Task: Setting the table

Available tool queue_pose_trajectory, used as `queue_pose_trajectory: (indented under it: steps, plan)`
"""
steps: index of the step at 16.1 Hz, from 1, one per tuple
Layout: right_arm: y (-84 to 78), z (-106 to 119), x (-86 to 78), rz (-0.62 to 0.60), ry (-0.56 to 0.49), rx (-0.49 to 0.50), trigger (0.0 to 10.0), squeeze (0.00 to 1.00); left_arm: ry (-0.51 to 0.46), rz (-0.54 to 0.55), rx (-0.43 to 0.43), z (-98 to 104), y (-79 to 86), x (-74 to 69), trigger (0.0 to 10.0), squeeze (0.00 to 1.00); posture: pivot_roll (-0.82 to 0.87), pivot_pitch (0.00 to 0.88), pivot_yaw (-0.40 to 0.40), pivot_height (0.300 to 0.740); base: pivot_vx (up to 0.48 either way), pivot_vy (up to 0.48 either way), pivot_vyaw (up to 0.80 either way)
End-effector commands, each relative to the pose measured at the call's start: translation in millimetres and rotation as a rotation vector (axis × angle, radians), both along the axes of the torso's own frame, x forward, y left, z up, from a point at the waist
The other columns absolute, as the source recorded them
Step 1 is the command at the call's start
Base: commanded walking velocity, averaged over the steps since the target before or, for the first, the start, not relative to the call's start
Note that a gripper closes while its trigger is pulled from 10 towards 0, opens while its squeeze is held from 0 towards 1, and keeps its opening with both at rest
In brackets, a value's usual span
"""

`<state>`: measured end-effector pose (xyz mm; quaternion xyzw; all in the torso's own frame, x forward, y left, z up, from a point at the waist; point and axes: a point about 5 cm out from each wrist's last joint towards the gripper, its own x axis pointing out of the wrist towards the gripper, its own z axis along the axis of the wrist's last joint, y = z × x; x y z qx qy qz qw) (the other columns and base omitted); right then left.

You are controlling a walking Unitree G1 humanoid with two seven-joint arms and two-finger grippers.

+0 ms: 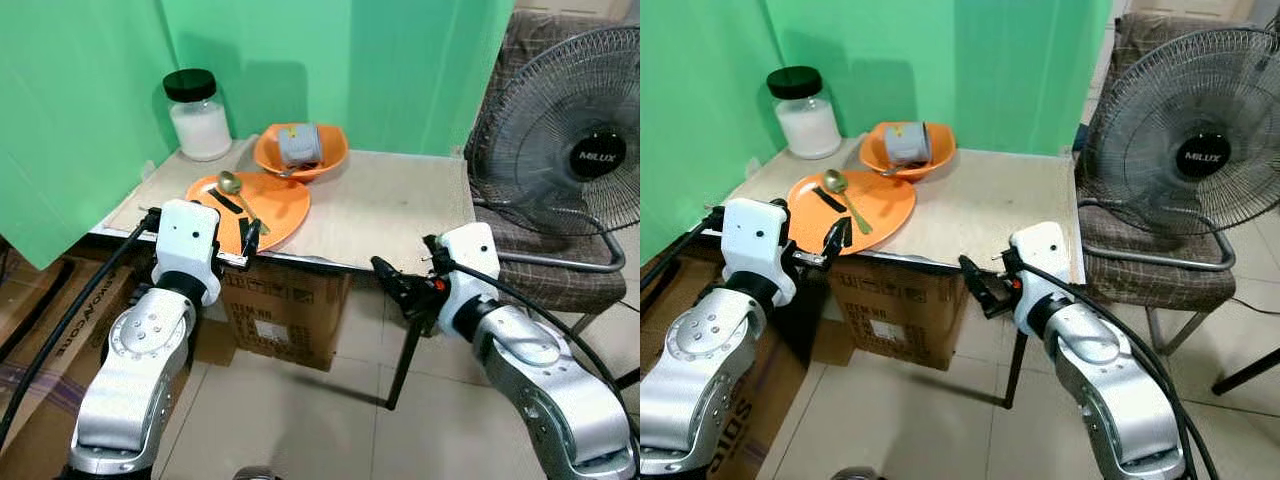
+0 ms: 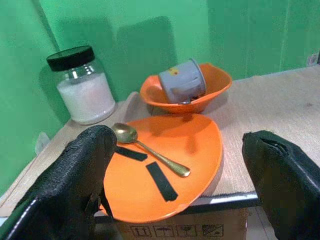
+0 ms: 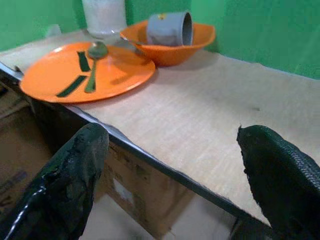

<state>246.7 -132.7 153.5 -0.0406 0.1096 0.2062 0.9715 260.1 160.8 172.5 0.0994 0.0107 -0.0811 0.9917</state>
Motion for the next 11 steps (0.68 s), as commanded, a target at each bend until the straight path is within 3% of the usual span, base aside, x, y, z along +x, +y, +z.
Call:
queue_pose_trajectory:
  steps: [1,9,11]
  plan:
    - [-4.0,-3.7,0.8,-0.019,0.019,-0.011,10.0,0.0,-0.004,-0.005,-0.004,1.4,-0.4,2.4,10.0,0.0,0.1,0.0,0.038,0.74,0.277,0.0,0.8]
    - [3.4,-3.5,3.6,0.068,0.011,-0.035,10.0,0.0,0.007,-0.031,0.012,-1.9,-3.0,0.5,10.0,0.0,0.12,0.0,0.021,0.74,0.291,0.0,0.8]
    - [4.5,-3.5,3.9,0.084,0.006,-0.047,10.0,0.0,0.008,-0.035,0.02,-2.3,-3.3,0.3,10.0,0.0,0.12,0.0,0.017,0.74,0.292,0.0,0.23]
